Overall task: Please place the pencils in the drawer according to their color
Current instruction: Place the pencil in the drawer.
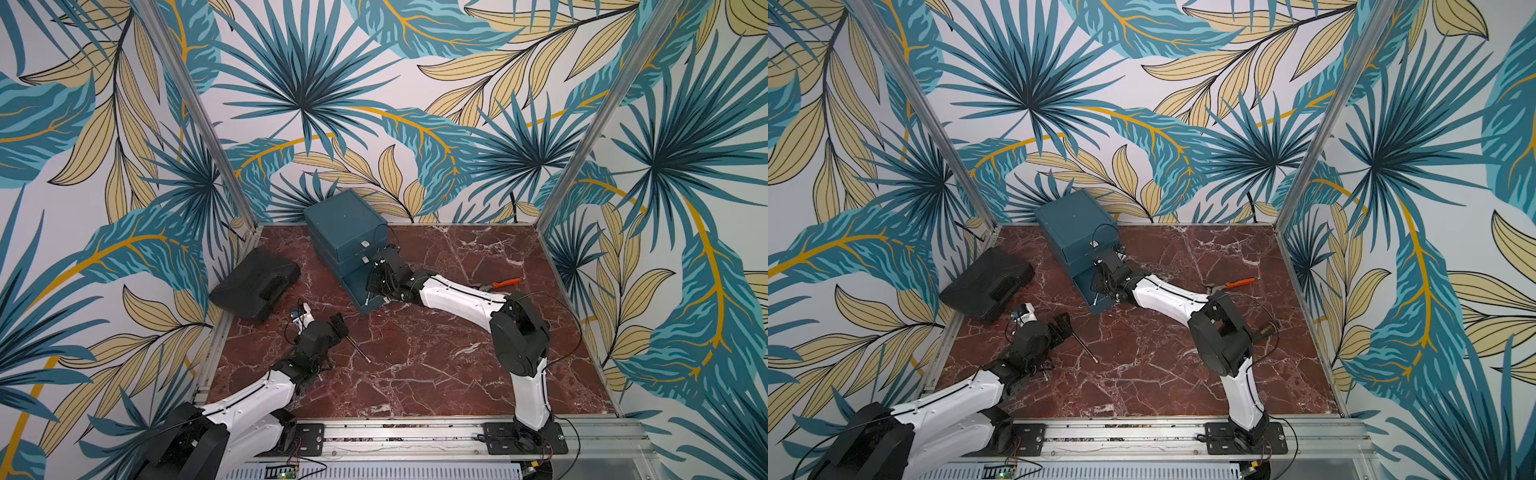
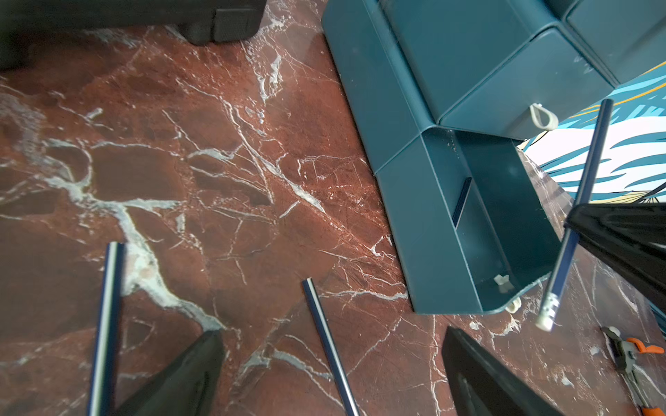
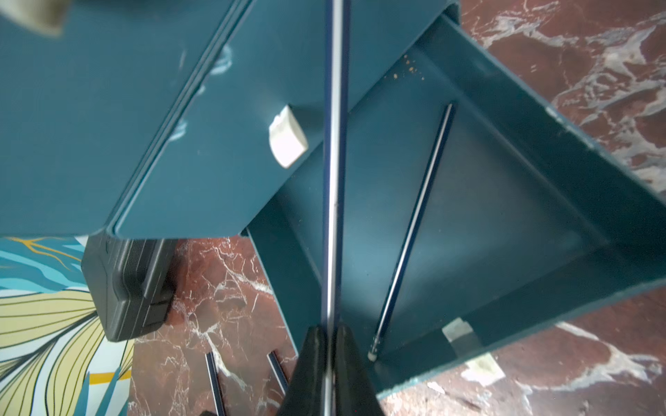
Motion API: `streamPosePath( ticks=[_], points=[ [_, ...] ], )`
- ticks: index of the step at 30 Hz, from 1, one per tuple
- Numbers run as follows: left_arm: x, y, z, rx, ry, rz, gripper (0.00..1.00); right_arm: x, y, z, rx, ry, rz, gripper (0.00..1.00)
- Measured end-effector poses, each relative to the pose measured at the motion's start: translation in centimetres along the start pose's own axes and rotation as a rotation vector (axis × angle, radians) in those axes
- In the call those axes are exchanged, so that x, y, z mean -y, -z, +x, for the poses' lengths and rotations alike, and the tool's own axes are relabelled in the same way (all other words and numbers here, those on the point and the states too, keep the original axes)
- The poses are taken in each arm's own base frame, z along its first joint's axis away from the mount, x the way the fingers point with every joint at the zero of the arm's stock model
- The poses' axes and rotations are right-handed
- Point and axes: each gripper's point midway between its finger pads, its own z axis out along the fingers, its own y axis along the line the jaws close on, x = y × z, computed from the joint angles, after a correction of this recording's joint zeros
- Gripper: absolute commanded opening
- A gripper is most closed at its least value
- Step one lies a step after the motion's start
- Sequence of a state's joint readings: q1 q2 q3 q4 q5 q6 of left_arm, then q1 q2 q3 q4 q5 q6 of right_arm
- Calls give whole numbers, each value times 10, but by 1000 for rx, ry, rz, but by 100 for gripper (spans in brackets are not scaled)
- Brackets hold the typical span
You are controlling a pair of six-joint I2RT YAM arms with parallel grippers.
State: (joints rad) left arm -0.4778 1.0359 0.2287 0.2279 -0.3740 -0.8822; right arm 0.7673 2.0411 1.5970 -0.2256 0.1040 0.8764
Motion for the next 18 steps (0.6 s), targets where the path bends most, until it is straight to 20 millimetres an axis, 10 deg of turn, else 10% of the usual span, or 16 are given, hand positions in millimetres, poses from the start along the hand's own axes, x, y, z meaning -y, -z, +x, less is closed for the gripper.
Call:
streamPosePath(
  ticks=[18],
  points=[
    [1,0,-1,2,1,3,100,-2,-34,4,-41,-106,-51,0]
  ],
)
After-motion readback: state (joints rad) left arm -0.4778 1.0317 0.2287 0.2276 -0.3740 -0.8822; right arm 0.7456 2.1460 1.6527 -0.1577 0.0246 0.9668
